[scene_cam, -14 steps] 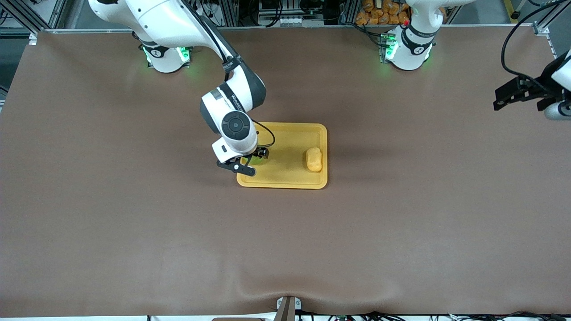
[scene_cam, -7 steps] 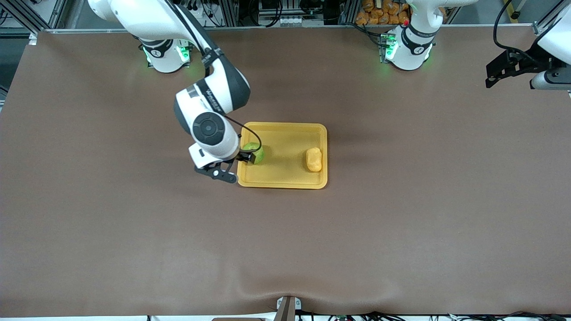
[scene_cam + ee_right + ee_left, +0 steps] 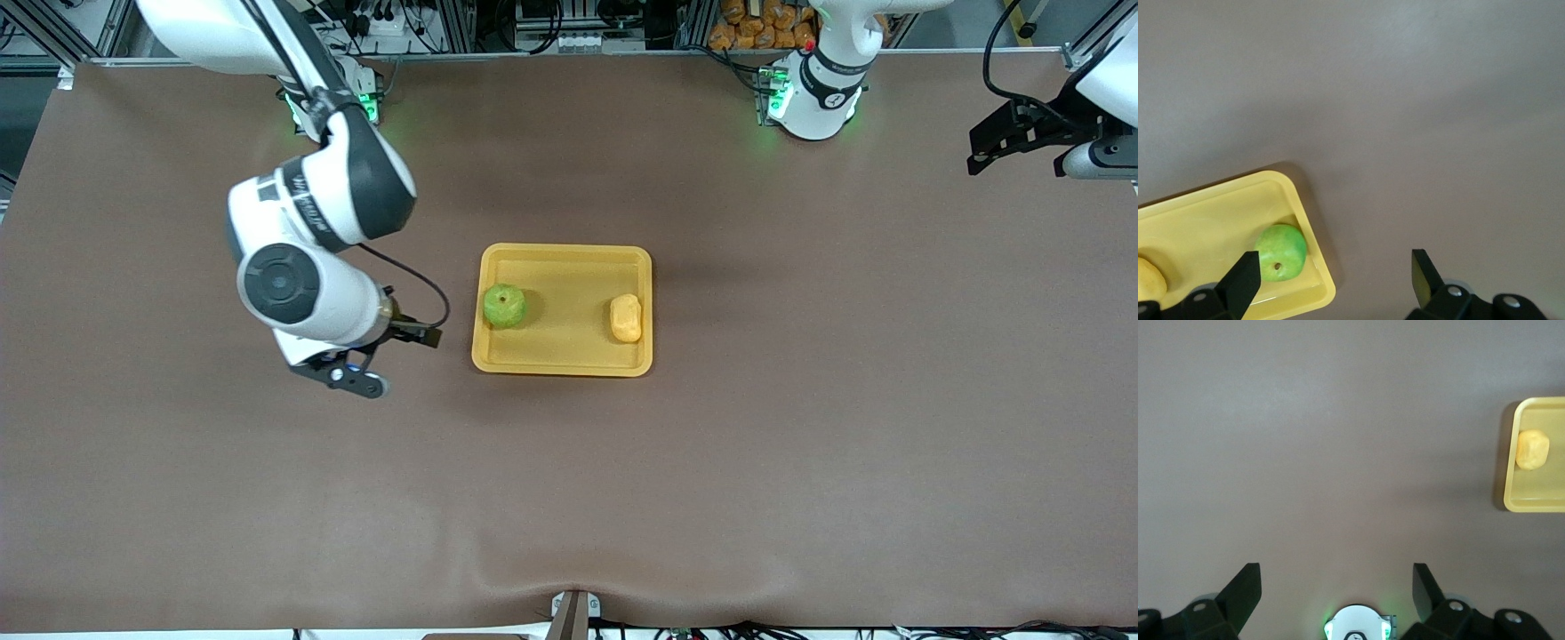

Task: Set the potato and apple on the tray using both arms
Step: 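Release the apple on the tray and withdraw the right gripper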

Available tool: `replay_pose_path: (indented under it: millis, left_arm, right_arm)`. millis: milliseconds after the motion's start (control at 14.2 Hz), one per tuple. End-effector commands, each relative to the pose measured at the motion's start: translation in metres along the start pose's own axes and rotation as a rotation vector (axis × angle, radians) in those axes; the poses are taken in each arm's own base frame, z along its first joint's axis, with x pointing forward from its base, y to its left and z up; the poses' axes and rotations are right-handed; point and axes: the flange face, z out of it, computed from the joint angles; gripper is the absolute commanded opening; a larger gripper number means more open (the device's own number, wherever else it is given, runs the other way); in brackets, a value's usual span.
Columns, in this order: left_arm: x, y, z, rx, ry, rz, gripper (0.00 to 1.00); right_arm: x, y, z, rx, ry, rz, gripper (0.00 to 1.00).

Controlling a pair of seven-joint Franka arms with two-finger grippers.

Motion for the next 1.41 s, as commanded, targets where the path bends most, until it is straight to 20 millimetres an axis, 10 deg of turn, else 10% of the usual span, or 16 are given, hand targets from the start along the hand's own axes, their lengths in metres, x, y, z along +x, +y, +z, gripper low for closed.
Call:
replay_pose_path:
  millis: [0, 562, 1125, 1336]
  left_arm:
    - [-0.001, 0.000, 0.003, -0.018, -0.004, -0.035, 1.00]
    - [0.001, 0.007, 0.005, -0.021, -0.009, -0.082, 1.00]
    - [0.001, 0.005, 0.006, -0.021, -0.011, -0.091, 1.00]
    - [0.002, 0.004, 0.005, -0.022, -0.008, -0.094, 1.00]
  right_arm:
    - [0.017, 0.028, -0.034, 0.013, 0.001, 0.029, 1.00]
    - [0.062, 0.154, -0.111, 0.075, 0.042, -0.008, 1.00]
    - [0.044, 0.282, -0.181, 0.105, 0.087, -0.224, 1.00]
    - [0.026, 0.295, -0.190, 0.103, 0.107, -0.214, 1.00]
